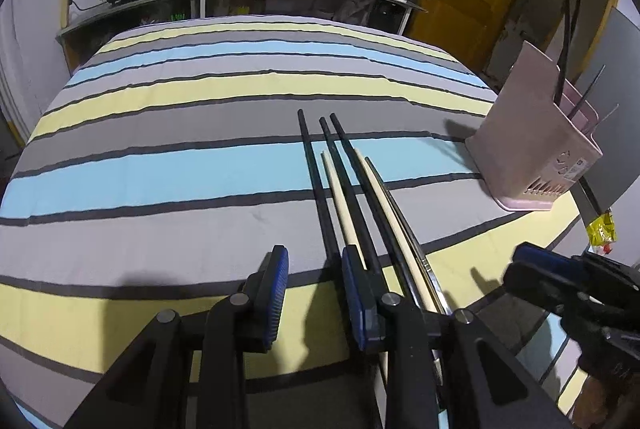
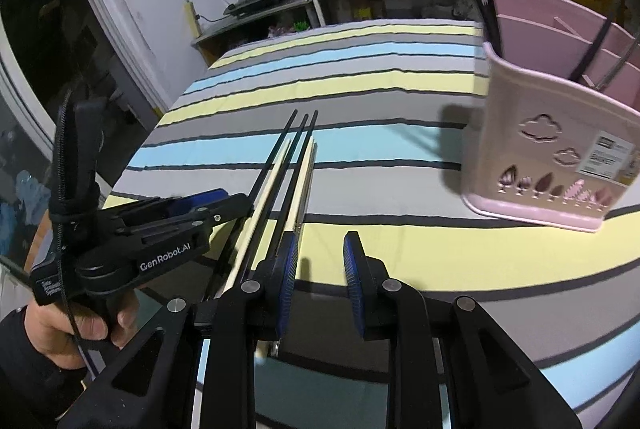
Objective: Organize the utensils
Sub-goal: 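Lower the right gripper onto the thin metal fork and close on it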
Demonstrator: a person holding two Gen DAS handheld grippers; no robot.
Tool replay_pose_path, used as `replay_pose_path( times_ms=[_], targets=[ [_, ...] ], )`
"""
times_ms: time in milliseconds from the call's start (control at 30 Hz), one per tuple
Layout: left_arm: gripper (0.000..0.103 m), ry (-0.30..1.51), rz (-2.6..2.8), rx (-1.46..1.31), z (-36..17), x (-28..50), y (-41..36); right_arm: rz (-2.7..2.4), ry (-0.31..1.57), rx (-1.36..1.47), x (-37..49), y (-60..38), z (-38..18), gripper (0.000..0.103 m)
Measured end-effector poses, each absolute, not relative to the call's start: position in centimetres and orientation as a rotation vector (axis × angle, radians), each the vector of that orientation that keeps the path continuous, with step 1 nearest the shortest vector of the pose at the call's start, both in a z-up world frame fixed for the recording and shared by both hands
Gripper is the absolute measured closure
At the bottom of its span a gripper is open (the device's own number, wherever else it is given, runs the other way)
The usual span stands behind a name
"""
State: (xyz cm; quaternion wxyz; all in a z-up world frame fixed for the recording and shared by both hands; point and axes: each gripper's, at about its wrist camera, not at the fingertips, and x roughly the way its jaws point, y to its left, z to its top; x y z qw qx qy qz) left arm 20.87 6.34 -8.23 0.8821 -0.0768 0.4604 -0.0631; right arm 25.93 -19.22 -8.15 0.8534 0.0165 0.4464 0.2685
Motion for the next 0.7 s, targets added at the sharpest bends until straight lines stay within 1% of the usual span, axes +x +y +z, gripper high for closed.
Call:
replay_pose_path(
  times_ms=[200, 267, 367, 700],
  targets=[
    [0.077, 0.946, -0.121, -0.084, -8.3, 21.1, 5.6, 0.570, 0.962, 0.020, 27.1, -17.8, -9.2, 0.079],
    [0.085, 0.945, -0.106, -0.069, -8.4, 21.0, 5.7, 0.571, 0.968, 0.017, 27.5, -17.4, -9.5, 0.079],
    [0.089, 0.948, -0.088, -0.075, -8.4, 20.7, 6.2, 0.566, 0.979, 0.011, 28.1, -17.0, -10.0, 0.079],
    [0.090, 0.954, -0.060, -0.121, -8.4, 19.9, 7.9, 0.562, 0.994, -0.029, 29.3, -15.4, -11.2, 0.079]
  ],
)
